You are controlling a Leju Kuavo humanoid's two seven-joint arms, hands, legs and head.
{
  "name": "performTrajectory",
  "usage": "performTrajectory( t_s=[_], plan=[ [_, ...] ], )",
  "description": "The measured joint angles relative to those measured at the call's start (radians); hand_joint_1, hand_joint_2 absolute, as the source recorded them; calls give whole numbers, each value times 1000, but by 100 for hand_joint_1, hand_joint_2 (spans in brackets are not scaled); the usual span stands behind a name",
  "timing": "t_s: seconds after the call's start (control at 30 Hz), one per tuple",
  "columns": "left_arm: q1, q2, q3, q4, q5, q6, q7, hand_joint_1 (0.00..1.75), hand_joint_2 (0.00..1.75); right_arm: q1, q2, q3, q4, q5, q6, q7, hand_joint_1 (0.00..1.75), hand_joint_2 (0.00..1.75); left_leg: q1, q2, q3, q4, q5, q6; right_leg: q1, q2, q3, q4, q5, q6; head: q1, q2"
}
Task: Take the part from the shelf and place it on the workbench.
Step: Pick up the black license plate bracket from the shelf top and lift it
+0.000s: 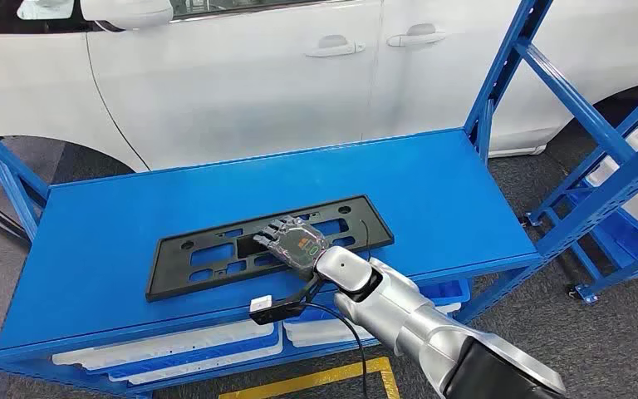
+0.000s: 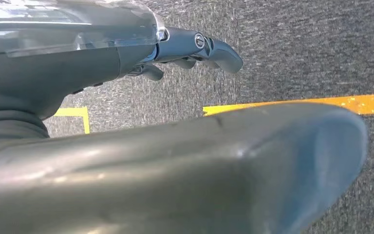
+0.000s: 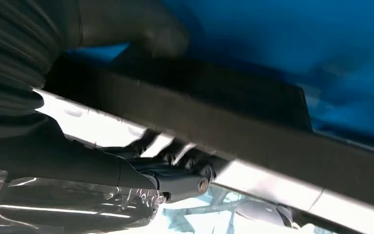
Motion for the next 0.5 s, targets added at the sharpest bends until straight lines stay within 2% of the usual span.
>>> performTrajectory(
  t_s=[0.07,0.1,0.17,0.2,0.27,0.33,0.37,0.43,0.47,0.5],
  plan=[
    [0,2,2,0,0,0,-2,0,0,0,0,-3,0,0,0,-1,175,175,3,0,33,-70,42,-2,-2,1,0,5,-4,4,0,0],
    [-1,3,3,0,-1,0,-3,0,0,0,-1,-5,0,0,0,-2,175,175,6,1,66,-139,74,-3,-3,1,0,11,-8,8,0,0],
    [-3,4,4,0,-4,0,-7,0,0,-1,-1,-11,0,0,-1,-5,175,175,5,0,113,-241,107,4,-1,4,-6,25,-16,19,0,0],
    [-3,5,4,0,-5,0,-8,0,0,-2,-1,-15,-1,0,-1,-7,175,175,4,-1,121,-259,106,12,1,5,-9,29,-18,24,0,0],
    [-3,5,4,0,-7,0,-13,0,0,-2,-1,-21,-1,-1,-1,-9,175,175,1,-3,119,-260,106,30,1,6,-13,30,-18,34,0,0],
    [-3,6,4,0,-8,0,-18,0,0,-3,-2,-27,-2,-1,-1,-11,175,175,2,-2,119,-264,109,44,-3,5,-24,53,-36,44,0,0],
    [-4,6,4,0,-8,0,-19,0,0,-4,-2,-30,-3,-1,-1,-12,175,175,3,-2,120,-266,111,50,-4,5,-42,92,-60,48,0,0],
    [-5,6,4,0,-9,0,-22,0,0,-2,-3,-33,-3,-2,-1,-14,175,175,1,-1,119,-266,110,56,-6,4,-106,225,-122,53,0,0],
    [-5,7,4,0,-9,0,-25,0,0,1,-4,-34,-3,-2,-1,-14,175,175,-1,-1,119,-266,110,57,-7,4,-138,289,-144,55,0,0],
    [-4,7,4,0,-11,0,-32,0,0,4,-6,-36,-3,-2,-1,-15,175,175,-2,-1,119,-266,109,58,-7,4,-157,322,-146,54,0,0]
  ],
)
